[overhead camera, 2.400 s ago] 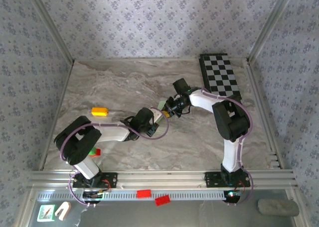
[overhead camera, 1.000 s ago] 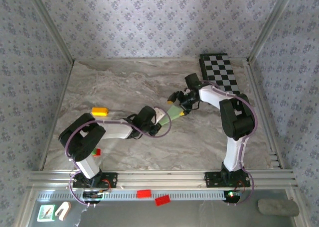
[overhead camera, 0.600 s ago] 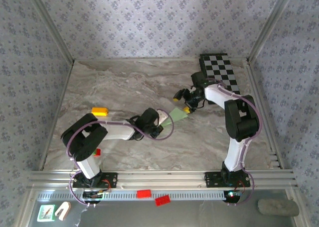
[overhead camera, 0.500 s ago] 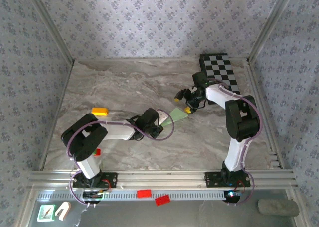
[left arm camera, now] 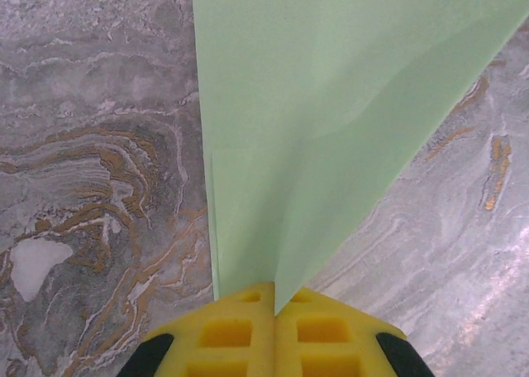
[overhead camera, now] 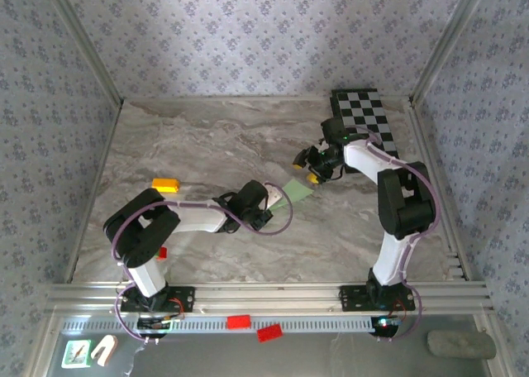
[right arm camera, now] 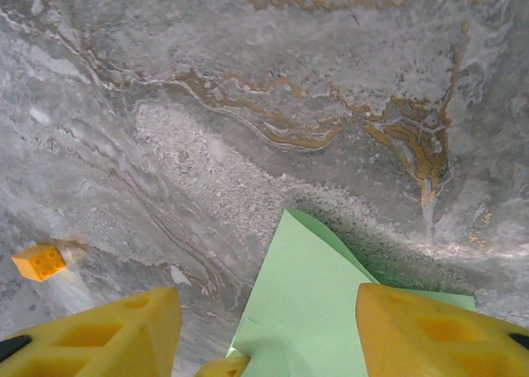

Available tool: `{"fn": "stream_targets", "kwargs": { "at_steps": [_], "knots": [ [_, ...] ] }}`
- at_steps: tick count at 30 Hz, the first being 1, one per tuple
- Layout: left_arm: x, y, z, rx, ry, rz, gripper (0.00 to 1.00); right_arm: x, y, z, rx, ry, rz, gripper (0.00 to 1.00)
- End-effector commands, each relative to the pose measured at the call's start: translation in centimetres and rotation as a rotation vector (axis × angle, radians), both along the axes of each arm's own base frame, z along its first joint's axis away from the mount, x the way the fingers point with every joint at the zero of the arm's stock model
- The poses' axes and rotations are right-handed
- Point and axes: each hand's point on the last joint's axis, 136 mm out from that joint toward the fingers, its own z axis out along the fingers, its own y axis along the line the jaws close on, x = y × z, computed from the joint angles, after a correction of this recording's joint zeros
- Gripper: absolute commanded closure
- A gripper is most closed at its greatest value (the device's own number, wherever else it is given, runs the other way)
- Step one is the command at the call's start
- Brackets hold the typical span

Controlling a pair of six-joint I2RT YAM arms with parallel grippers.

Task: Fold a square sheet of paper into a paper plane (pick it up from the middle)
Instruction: Fold the wing for the fifth time at the center of the table.

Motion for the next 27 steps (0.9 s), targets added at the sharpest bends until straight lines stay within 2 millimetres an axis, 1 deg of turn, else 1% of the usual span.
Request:
{"fn": "stream_targets", "kwargs": {
  "at_steps": [1, 4, 6, 9, 11, 16, 17, 21, 27],
  "knots": [
    [-0.4, 0.7, -1.1, 0.072, 0.016, -0.011, 0.98, -0.2, -0.2, 1.1, -0.086, -0.099, 0.082, 0.44],
    [-0.3, 0.5, -0.9, 0.071, 0.012, -0.014, 0.98, -0.9, 1.6, 0.9, -0.041, -0.096, 0.162, 0.48],
    [-0.3, 0.5, -0.8, 0.074, 0.012, -0.015, 0.98, -1.6, 2.9, 0.2, -0.026, -0.061, 0.229, 0.51],
    [-0.2, 0.3, -0.6, 0.073, 0.007, -0.017, 0.98, -2.4, 4.2, -0.7, -0.010, -0.020, 0.281, 0.56],
    [-0.2, 0.3, -0.6, 0.074, 0.009, -0.017, 0.98, -2.6, 4.7, -1.4, -0.006, 0.007, 0.293, 0.57],
    [-0.4, 0.2, -0.7, 0.068, 0.022, -0.022, 0.98, -2.2, 5.2, -2.7, -0.018, 0.034, 0.308, 0.57],
    [-0.5, 0.1, -0.7, 0.064, 0.027, -0.026, 0.98, -2.6, 5.0, -3.2, -0.028, 0.065, 0.310, 0.57],
    [-0.9, -0.1, -0.9, 0.057, 0.048, -0.038, 0.98, -2.7, 5.0, -4.4, -0.043, 0.105, 0.318, 0.58],
    [-1.3, -0.5, -1.3, 0.052, 0.082, -0.058, 0.97, -2.8, 4.8, -5.5, -0.067, 0.145, 0.323, 0.58]
  ]
}}
